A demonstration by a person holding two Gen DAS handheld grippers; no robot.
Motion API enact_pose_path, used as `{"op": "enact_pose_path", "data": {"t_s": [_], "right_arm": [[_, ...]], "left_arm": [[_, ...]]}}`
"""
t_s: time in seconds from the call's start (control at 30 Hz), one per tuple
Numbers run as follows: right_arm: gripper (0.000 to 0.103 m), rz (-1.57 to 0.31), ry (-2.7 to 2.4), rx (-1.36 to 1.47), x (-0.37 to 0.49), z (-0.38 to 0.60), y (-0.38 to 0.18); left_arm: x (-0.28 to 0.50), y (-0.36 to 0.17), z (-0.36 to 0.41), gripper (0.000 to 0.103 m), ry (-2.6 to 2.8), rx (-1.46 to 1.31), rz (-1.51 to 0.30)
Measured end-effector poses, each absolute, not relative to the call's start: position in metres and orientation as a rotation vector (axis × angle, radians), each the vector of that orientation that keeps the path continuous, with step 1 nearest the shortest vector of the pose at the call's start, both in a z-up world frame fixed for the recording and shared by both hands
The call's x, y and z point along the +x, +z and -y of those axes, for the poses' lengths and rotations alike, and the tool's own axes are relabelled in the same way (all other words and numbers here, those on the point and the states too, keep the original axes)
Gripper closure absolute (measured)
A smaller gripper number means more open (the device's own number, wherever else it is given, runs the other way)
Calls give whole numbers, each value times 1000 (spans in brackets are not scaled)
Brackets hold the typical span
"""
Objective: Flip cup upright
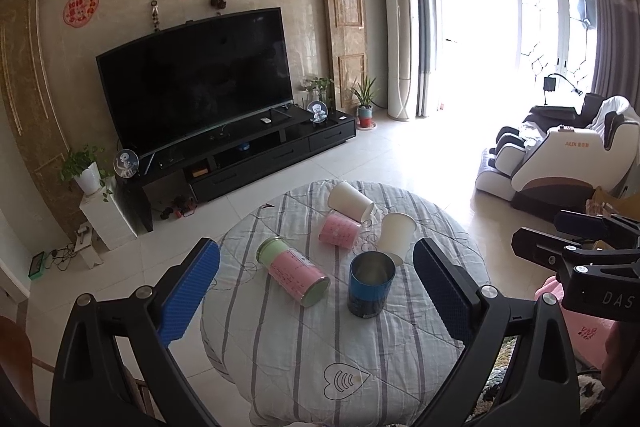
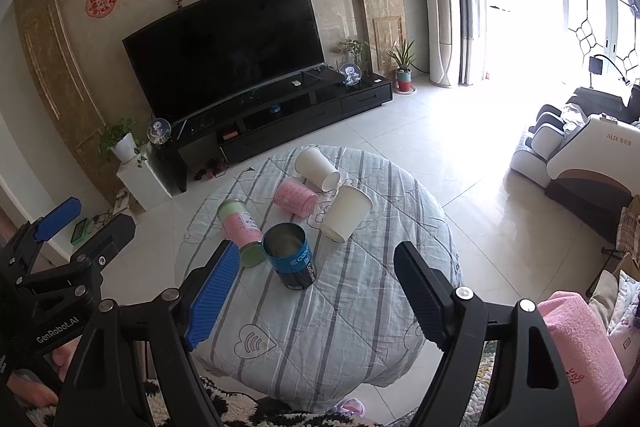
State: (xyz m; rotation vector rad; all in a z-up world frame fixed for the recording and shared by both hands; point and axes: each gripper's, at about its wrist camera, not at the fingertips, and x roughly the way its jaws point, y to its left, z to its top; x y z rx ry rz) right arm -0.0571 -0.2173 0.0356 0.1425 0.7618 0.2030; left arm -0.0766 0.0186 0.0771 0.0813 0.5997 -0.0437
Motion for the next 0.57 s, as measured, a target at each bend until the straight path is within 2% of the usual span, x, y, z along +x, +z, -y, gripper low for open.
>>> {"op": "enact_pose_path", "data": {"t_s": [0.57], "right_arm": [[22, -768, 212, 124, -57, 214, 36]], "left_arm": [[-74, 76, -25, 4, -30, 69, -600]]}}
